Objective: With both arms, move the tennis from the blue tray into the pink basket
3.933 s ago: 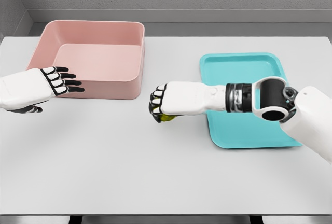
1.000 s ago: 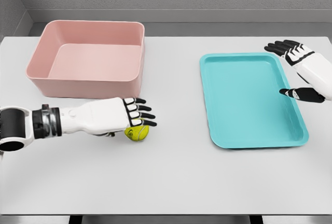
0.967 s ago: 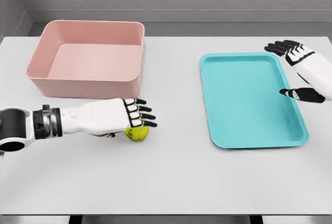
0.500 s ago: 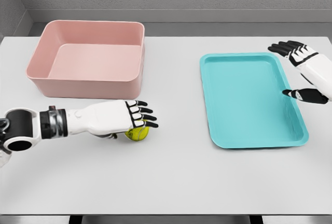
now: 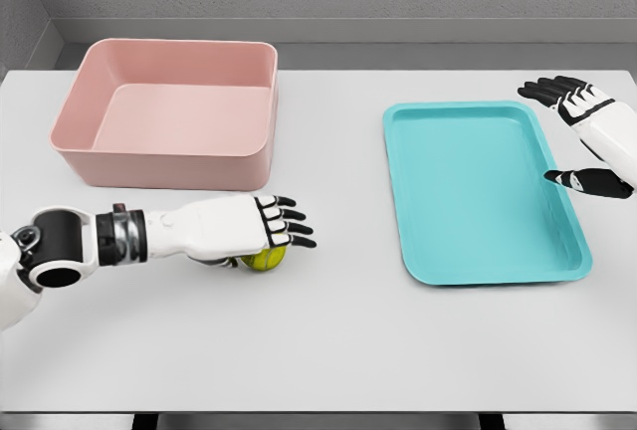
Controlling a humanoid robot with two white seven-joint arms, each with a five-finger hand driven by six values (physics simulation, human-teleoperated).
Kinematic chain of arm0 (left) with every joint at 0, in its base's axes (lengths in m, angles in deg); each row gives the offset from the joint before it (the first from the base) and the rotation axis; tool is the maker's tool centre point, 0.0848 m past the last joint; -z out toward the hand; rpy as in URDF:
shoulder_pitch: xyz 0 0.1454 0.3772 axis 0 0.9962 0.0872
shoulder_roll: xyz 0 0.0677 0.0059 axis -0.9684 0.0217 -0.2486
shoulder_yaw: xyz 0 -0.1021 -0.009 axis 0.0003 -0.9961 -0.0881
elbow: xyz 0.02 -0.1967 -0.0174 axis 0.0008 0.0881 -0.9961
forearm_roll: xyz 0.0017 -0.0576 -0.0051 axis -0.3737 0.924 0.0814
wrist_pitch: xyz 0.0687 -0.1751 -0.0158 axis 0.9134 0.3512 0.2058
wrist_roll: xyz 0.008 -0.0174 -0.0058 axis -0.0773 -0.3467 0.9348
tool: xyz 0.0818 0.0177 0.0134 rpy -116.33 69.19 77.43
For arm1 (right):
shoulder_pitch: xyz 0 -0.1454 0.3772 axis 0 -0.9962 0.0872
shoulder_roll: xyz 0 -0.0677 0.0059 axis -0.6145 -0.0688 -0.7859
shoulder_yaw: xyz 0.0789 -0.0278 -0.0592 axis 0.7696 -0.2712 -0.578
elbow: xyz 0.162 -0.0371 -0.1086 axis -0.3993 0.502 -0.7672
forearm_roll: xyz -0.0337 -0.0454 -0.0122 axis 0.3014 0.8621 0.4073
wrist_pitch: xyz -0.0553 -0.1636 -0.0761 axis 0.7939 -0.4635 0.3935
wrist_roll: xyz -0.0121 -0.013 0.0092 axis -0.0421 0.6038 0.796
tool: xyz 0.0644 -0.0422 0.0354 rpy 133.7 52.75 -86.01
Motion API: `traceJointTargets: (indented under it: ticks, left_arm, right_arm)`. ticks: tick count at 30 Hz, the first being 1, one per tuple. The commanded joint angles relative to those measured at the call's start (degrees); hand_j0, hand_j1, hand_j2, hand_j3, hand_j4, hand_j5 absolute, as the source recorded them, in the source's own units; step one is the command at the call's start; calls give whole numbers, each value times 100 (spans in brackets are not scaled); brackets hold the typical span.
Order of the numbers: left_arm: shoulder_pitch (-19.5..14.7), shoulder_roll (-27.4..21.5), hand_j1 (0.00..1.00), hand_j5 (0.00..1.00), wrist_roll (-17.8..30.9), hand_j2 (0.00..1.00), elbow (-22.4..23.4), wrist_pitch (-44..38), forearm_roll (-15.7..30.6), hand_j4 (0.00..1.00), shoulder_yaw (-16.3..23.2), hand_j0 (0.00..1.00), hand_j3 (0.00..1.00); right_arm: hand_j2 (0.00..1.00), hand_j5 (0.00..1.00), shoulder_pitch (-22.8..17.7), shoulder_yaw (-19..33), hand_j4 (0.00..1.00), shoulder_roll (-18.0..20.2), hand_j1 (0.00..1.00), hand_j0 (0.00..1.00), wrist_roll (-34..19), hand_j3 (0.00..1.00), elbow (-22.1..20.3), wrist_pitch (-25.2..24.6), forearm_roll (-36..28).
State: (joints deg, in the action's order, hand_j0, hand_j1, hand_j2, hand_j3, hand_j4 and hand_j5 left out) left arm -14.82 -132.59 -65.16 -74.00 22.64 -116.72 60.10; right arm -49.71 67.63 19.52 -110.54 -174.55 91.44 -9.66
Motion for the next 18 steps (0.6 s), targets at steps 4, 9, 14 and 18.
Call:
traceJointTargets:
  ticks: [4, 9, 14, 18]
  left_arm:
    - [9, 19, 100, 100, -3, 100, 109, -7, 49, 100, 35, 100, 100]
    - [-9, 10, 67, 67, 155, 67, 109, -7, 66, 67, 27, 67, 67]
    - [-9, 10, 55, 55, 270, 55, 101, -7, 66, 55, 35, 55, 55]
    - [0, 10, 43, 43, 278, 43, 101, -7, 66, 43, 35, 43, 43]
  right_arm:
    - [100, 100, 0, 2, 100, 4, 100, 100, 5, 100, 2, -12, -42]
    - [100, 100, 0, 2, 100, 4, 100, 100, 5, 100, 2, -12, -42]
    - [100, 100, -9, 37, 100, 4, 100, 100, -4, 100, 2, -12, -42]
    - [100, 100, -9, 37, 100, 4, 100, 100, 5, 100, -7, -12, -42]
